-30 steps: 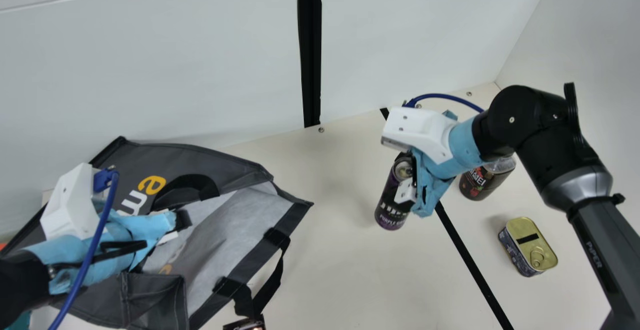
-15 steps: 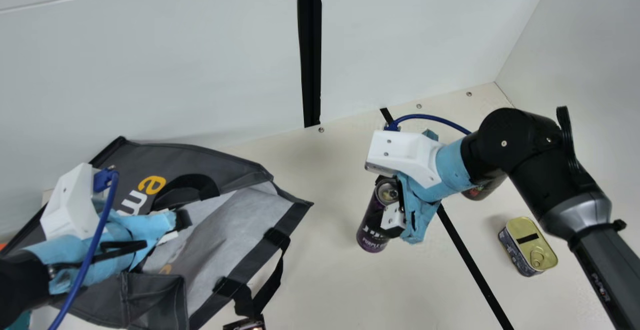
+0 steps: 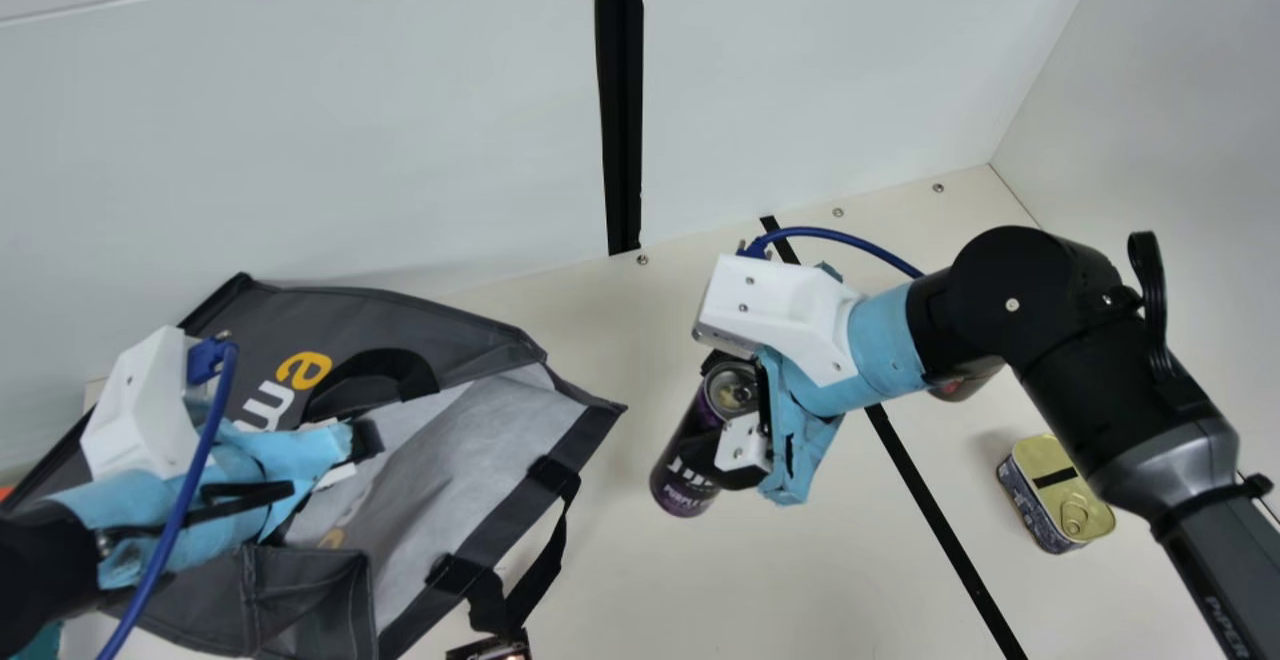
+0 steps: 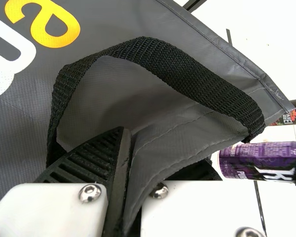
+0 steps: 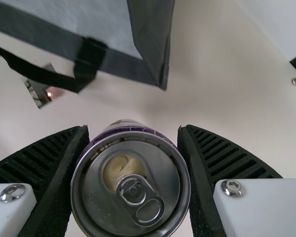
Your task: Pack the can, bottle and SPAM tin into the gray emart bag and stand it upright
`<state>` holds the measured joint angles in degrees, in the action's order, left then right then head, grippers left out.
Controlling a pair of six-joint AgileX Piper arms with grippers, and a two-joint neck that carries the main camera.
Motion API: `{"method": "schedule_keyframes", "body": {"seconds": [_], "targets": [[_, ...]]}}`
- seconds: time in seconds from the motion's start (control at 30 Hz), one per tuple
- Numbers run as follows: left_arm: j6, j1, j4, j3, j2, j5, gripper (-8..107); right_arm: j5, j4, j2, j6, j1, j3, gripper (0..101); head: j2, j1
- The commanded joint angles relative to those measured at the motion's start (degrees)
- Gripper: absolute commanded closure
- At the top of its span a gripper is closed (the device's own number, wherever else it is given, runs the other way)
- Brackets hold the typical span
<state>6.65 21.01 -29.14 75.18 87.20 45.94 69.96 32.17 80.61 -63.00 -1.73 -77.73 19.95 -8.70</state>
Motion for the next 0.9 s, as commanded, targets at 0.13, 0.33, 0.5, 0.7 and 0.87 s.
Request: {"method": "schedule_keyframes", "body": {"seconds": [0.13, 0.33, 0.5, 0.7, 0.87], "targets": [[0.0, 0.0, 0.0, 0.0, 0.0, 0.0, 107, -0.1, 3.1, -0.9, 3.4, 2.0, -2.0, 101, 0.0, -1.3], [0.0, 0.0, 0.0, 0.0, 0.0, 0.0, 107, -0.1, 5.3, -1.6, 6.5, 3.6, -4.9, 101, 0.0, -1.3], [0.0, 0.0, 0.0, 0.0, 0.0, 0.0, 107, -0.1, 6.7, -1.7, 8.1, 3.6, -7.2, 101, 0.0, -1.3], [0.0, 0.0, 0.0, 0.0, 0.0, 0.0, 107, -0.1, 8.6, -1.3, 9.2, 2.6, -9.3, 101, 0.0, -1.3], [0.0, 0.0, 0.0, 0.0, 0.0, 0.0, 107, -0.1, 9.7, -1.2, 10.5, 2.4, -10.2, 101, 0.0, -1.3]]}}
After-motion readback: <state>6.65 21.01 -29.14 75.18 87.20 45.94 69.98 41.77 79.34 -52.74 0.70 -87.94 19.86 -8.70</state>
